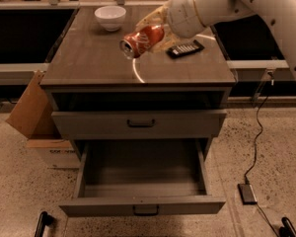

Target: Pick coke can from middle drawer and place on counter

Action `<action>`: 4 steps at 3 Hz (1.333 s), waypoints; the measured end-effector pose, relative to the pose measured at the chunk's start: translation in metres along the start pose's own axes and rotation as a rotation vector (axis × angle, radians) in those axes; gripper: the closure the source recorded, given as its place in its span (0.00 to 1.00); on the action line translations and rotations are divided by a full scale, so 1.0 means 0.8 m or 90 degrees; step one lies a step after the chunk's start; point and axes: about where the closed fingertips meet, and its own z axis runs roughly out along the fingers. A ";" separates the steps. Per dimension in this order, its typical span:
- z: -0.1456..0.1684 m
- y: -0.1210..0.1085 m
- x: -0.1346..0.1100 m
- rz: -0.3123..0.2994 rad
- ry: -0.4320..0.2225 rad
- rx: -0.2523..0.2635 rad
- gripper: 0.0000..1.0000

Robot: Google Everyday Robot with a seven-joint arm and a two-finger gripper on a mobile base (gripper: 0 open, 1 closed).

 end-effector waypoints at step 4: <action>0.082 0.004 0.046 0.224 -0.018 -0.034 1.00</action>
Offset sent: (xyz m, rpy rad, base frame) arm 0.0460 0.0356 -0.0353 0.0936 0.2811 -0.1451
